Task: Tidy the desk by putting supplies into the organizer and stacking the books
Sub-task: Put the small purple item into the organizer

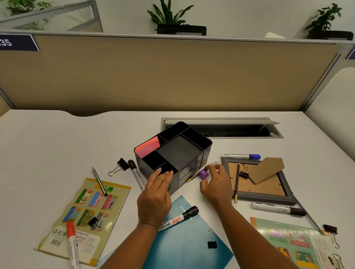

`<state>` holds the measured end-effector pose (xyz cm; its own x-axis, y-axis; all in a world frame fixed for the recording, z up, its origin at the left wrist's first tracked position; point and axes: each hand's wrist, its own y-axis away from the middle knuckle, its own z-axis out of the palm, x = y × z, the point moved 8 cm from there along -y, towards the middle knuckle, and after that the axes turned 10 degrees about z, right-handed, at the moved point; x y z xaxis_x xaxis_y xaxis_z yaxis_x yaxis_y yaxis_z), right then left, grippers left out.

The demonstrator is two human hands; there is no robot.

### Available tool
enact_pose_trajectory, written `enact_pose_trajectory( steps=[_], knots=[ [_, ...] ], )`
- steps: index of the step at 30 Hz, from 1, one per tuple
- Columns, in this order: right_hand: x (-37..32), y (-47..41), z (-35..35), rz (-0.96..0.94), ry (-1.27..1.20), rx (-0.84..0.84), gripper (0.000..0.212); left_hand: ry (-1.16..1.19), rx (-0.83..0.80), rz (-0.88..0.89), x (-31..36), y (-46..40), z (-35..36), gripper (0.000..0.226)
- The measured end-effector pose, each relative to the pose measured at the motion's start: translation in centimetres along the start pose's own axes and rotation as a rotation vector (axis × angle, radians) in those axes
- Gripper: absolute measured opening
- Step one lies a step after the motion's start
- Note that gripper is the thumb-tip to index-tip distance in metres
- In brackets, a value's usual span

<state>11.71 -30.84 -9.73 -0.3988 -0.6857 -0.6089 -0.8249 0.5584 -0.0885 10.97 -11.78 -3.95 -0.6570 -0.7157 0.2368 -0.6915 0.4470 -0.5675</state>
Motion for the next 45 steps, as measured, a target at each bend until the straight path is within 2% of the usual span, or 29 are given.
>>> enact_pose_trajectory(
  steps=[5,9,15,19,21,24,27,29,35,40,45],
  knots=[
    [0.1,0.1,0.5,-0.015,0.076,-0.034,0.044,0.004,-0.009,-0.013,0.2,0.0,-0.2,0.044],
    [0.2,-0.2,0.0,0.054,0.023,-0.016,0.030,0.014,-0.030,-0.019,0.2,0.0,-0.2,0.046],
    [1.1,0.3,-4.6,0.197,-0.357,0.277,0.022,0.026,-0.049,-0.014,-0.1,0.2,-0.3,0.049],
    [-1.4,0.4,-8.7,0.096,-0.605,0.440,0.026,0.045,-0.004,-0.007,-1.5,0.5,-0.8,0.055],
    [-3.9,0.2,-9.4,-0.007,-0.669,0.390,0.028,0.053,0.037,-0.102,-3.1,0.7,-1.3,0.057],
    [-8.4,0.1,-8.2,-0.196,-0.661,0.187,0.029,0.031,0.018,-0.237,-5.0,0.6,-1.6,0.057],
    [-12.3,1.1,-5.5,-0.342,-0.500,-0.002,0.031,-0.021,-0.059,-0.216,-5.2,0.0,-2.0,0.062],
    [-13.9,1.8,-3.9,-0.413,-0.375,-0.064,0.033,-0.090,-0.102,-0.170,-5.1,-0.2,-2.4,0.062],
    [-14.2,2.7,-2.4,-0.489,-0.281,-0.111,0.033,-0.129,-0.101,-0.134,-5.1,-1.0,-3.1,0.055],
    [-13.4,3.2,-3.8,-0.528,-0.316,-0.002,0.034,-0.081,-0.106,-0.192,-5.4,-0.6,-2.5,0.052],
    [-13.0,3.3,-1.9,-0.565,-0.150,-0.122,0.036,-0.032,-0.089,-0.218,-5.6,-0.3,-1.9,0.052]
  ],
)
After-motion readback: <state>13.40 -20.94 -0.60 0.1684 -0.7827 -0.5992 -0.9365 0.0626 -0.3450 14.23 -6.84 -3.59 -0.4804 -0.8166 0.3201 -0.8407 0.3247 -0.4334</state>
